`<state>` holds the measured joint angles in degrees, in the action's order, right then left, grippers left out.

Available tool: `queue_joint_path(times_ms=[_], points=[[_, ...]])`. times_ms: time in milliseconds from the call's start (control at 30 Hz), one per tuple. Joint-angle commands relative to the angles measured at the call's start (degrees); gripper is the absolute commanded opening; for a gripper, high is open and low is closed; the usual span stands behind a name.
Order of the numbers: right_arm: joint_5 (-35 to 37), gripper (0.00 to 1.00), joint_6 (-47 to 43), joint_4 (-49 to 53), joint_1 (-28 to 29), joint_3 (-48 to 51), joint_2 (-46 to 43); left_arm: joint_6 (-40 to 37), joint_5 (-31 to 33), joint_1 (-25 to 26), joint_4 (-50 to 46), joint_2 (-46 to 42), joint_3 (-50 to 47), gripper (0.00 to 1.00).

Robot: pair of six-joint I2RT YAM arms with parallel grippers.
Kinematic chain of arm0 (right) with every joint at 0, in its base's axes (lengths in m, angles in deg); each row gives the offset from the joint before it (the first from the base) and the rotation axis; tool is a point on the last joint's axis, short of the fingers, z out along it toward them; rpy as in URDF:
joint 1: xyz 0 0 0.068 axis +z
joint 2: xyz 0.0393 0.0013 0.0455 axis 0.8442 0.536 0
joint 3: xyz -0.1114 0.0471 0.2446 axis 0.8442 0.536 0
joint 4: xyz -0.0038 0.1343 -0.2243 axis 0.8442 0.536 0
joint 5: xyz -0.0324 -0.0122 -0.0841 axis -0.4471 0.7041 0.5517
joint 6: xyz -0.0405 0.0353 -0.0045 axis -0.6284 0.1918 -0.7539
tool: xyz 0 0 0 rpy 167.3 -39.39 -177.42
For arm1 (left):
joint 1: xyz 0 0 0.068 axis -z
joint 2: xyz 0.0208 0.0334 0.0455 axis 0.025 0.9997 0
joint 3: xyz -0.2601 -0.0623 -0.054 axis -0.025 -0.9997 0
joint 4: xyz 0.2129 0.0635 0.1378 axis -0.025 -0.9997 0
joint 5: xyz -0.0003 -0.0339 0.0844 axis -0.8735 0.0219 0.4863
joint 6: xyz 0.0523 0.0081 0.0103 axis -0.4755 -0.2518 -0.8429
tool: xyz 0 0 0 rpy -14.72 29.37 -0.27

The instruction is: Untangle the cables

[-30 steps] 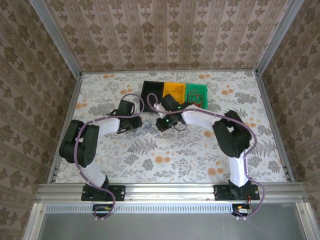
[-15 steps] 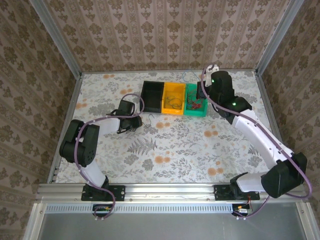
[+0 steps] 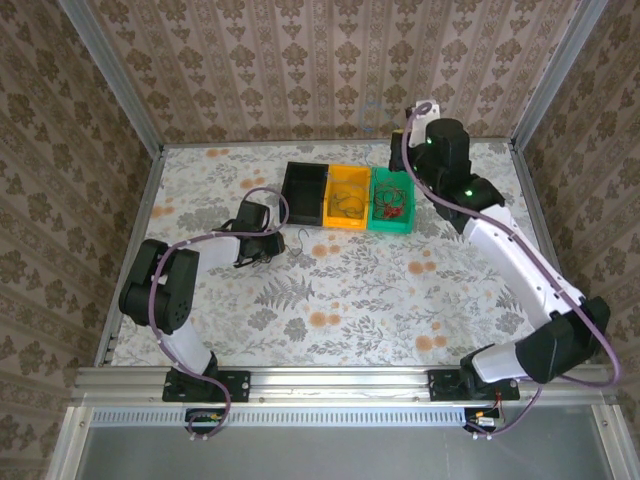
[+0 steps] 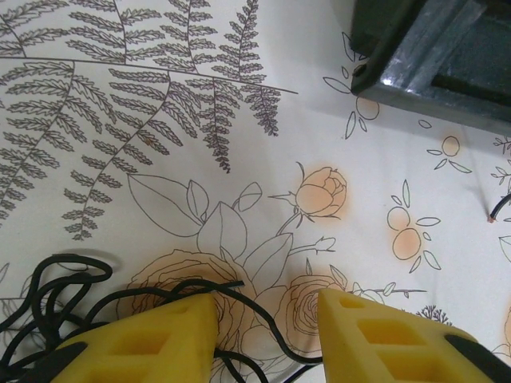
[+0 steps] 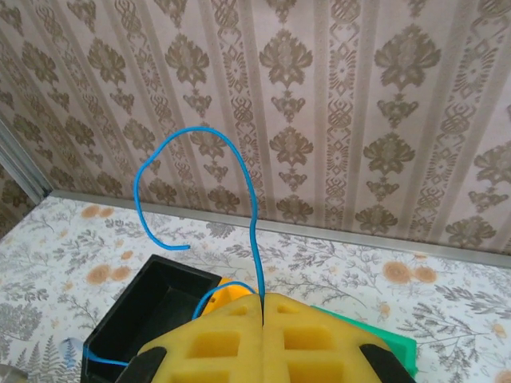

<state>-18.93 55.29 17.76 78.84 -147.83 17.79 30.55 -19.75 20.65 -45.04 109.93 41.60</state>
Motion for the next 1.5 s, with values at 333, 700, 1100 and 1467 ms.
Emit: queue_joint_path(times_ms=[333, 700, 1100, 1467], points=[[-6.22, 0.00, 2.53, 0.94, -0.16, -6.56, 19.40, -1.10, -0.05, 0.41, -4.97, 1.61, -1.16, 0.41], [-3.67, 0.01, 8.01, 5.72, -0.03, -5.57, 25.60, -0.96, -0.54, 0.53, -4.96, 3.01, -0.03, 0.41], [-1.58, 0.42, 9.54, 7.48, 0.72, -9.29, 28.34, -1.45, -0.43, 0.92, -6.05, 2.59, 0.94, 0.42], [-12.40, 0.47, 4.06, 5.15, 6.84, 1.26, 17.53, -4.39, -3.18, 1.97, -5.86, -1.19, 0.52, 0.44]])
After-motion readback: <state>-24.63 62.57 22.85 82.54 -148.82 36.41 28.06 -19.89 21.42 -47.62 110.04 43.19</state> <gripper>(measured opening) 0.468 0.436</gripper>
